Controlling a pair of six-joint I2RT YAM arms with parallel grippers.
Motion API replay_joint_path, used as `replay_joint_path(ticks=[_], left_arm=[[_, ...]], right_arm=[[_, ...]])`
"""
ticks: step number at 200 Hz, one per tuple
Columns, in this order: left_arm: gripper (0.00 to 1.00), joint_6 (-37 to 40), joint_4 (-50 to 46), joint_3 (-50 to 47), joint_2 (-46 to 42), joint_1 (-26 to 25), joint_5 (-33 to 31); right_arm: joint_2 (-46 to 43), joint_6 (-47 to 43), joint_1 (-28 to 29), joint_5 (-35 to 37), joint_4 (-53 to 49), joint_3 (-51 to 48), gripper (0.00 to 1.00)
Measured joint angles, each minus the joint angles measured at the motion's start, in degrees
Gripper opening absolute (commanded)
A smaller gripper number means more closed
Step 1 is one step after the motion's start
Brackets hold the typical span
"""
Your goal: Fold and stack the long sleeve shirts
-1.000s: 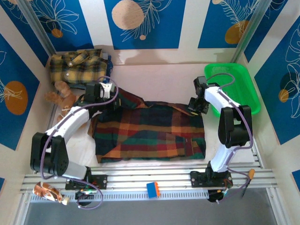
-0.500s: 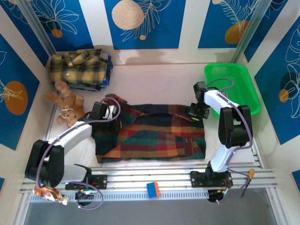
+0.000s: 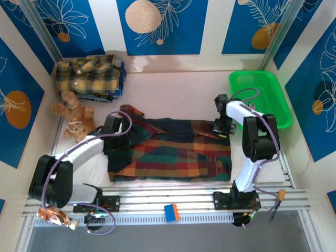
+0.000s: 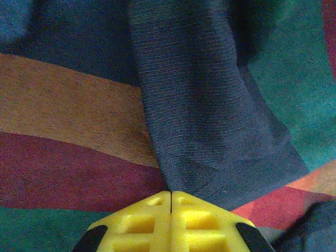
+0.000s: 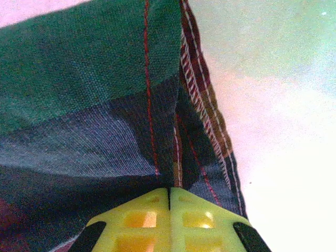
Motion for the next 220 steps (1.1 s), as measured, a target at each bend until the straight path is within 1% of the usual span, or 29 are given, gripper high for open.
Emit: replay_joint_path(ticks=[30,46,54,61,67,78,84,95,103,108,111,115,121,142,160,180,196,220], left_arm=[[0.01,0.02,-2.01,1.51,0.17,0.07,-3.58],[0.02,0.04,-2.12,2.01,0.33,0.09,-4.26],[0.04,0.04,-2.08,2.21,0.63,0.11,-4.42],[0.07,0.07,-1.97,2.32,1.14,0.13,-4.42],[0.14,0.13,-1.79,2.32,1.55,0.13,-4.42],[0.35,-0.15,-1.66,2.32,2.23,0.13,-4.37],[0.48,0.07,-1.64,2.32,2.4,0.13,-4.37],[0.67,0.2,-1.75,2.4,2.23,0.17,-4.42],[0.76,0.31,-2.64,2.97,1.9,0.17,-4.48],[0.81,0.22,-3.91,4.0,1.53,0.17,-4.59],[0.83,-0.15,-4.48,4.48,1.42,0.17,-4.66],[0.9,0.11,-5.51,5.66,1.16,0.22,-4.7],[0.93,-0.04,-6.78,7.74,0.92,0.31,-4.81],[0.94,0.28,-10.47,18.38,1.49,0.98,-4.68],[0.94,0.31,-12.63,29.4,5.49,2.34,-2.84],[0.9,0.55,-14.71,39.08,13.88,4.04,-1.38],[0.87,0.55,-16.52,43.71,21.38,4.92,-0.94],[0.86,0.7,-20.65,50.23,32.89,5.57,-0.96]], right_arm=[[0.57,-1.05,-0.11,1.97,0.04,1.22,0.02],[0.61,-1.51,-0.39,2.43,0.37,1.7,0.02],[0.7,-1.68,-0.52,2.73,0.59,1.73,0.02],[0.9,-1.7,-0.61,2.78,0.66,1.73,0.05],[1.14,-1.7,-0.66,2.73,0.72,1.73,0.1],[1.33,-1.79,-0.74,2.67,0.96,1.64,0.25],[1.33,-1.97,-0.76,2.58,1.05,1.57,0.33],[1.22,-1.62,-0.81,2.1,1.25,1.55,0.47],[0.87,-1.95,-0.81,1.07,1.86,1.22,0.56],[0.28,-2.08,-0.76,0.31,2.34,0.76,0.6],[0.04,-2.56,-0.7,-0.04,2.49,0.55,0.62],[-0.81,-2.47,-0.66,-0.76,2.71,0.13,0.64],[-2.05,-3.06,-0.52,-1.62,2.82,-0.28,0.65],[-8.66,-4.7,0.96,-5.16,3.28,-0.42,0.69],[-13.79,-6.4,3.3,-8.11,3.23,0.81,0.7],[-15.98,-7.76,6.1,-10.99,3.17,3.72,0.7],[-16.02,-8.48,8.28,-12.85,3.15,5.18,0.7],[-15.89,-8.98,11.41,-14.49,2.64,5.44,0.7]])
